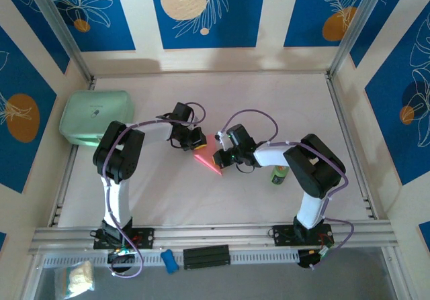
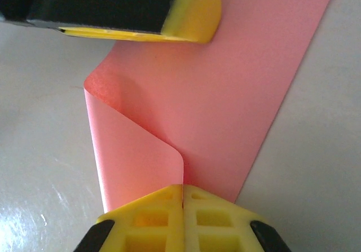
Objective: Fold a paper plane with a square sheet of paper (pick it up from the middle)
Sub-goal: Third fold the triangle at the center of the table.
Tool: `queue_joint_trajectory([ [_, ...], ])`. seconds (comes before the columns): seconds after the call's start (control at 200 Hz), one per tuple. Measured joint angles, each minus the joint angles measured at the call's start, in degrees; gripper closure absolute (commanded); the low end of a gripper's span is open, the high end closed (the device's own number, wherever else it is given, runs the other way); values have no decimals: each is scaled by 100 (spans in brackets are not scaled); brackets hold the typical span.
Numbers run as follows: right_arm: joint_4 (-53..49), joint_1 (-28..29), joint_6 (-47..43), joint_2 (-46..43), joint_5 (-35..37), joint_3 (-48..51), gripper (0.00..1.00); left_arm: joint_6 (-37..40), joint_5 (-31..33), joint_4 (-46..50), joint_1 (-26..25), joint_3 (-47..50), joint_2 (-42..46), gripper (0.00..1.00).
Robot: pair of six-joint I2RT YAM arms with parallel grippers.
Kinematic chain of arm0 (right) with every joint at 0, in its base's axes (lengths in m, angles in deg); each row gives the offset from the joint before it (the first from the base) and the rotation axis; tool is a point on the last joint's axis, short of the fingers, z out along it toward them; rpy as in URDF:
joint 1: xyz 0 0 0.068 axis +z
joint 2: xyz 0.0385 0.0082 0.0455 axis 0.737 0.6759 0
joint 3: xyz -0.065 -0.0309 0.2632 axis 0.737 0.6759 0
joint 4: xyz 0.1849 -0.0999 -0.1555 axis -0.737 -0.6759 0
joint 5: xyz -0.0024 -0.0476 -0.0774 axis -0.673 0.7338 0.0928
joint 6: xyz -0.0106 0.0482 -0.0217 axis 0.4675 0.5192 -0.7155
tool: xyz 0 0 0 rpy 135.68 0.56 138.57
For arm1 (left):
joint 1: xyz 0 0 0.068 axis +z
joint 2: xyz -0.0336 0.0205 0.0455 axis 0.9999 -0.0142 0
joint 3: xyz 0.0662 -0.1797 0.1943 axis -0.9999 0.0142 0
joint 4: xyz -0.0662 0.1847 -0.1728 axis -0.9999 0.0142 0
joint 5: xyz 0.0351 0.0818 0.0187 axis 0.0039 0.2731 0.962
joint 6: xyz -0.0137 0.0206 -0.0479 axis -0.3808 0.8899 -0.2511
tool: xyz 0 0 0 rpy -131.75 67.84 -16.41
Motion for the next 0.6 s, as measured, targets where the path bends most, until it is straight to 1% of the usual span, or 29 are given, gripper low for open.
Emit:
queue_joint_trajectory([
  [0.6,-142,0,48,66,81,-107,96,101,-57,0,0,-22,-24,87],
])
